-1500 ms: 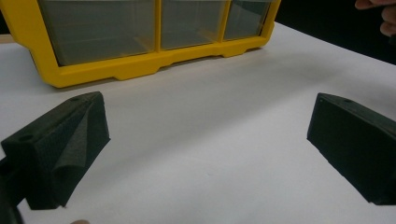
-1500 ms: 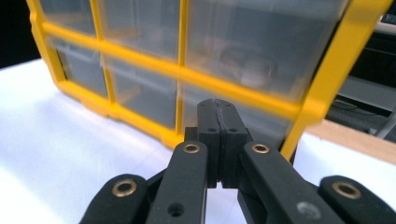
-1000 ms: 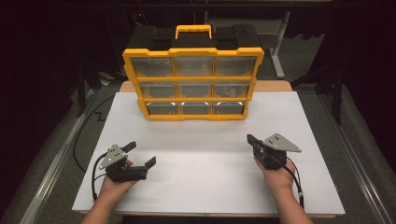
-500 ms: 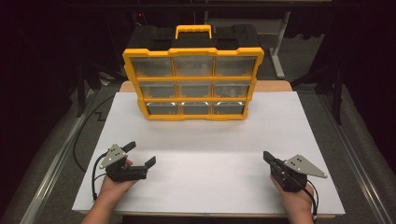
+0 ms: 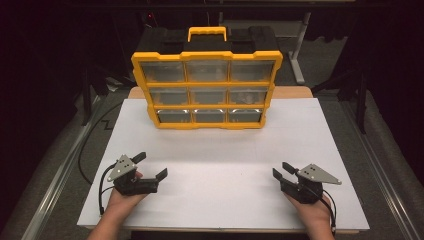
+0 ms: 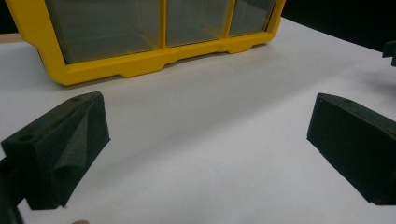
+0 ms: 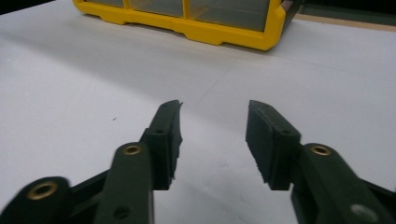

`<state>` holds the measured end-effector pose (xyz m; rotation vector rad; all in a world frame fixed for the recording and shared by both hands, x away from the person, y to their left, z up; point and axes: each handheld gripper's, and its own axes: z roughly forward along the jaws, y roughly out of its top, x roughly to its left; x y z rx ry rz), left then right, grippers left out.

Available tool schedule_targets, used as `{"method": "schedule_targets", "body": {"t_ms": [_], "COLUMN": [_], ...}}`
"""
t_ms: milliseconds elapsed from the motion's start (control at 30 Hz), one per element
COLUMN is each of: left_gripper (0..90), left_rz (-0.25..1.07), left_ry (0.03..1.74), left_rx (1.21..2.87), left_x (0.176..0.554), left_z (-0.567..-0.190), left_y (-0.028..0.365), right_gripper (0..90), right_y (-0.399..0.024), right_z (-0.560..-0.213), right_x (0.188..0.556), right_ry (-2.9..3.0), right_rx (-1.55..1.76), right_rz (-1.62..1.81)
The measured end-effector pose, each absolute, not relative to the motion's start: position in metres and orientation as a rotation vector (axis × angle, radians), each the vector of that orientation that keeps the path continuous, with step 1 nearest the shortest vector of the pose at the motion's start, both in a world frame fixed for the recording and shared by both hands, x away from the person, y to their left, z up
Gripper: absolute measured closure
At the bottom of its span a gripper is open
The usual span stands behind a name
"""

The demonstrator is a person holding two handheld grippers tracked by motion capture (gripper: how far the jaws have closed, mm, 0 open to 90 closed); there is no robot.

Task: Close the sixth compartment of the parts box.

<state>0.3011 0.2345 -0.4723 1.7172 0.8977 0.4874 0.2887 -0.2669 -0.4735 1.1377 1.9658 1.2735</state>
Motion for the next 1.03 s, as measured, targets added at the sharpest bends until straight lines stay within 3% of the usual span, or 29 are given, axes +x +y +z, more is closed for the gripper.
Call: {"method": "schedule_targets", "body": {"t_ms": [400,1033], "left_gripper": [0.2,0.2], "left_rz": [0.495,0.517], "left_ry": [0.9,0.92], "left_rx": [1.72,1.728], "left_x": [0.3,0.3], "left_z": [-0.472,-0.472], "left_y": [0.235,0.235], "right_gripper": [0.3,0.3], "right_y": [-0.274,-0.275], "right_z": [-0.466,-0.466], "right_x": [0.283,0.281], "right_ry": [1.884,1.871], "right_rx": [1.15,1.102], "right_rz": [1.345,1.311]}}
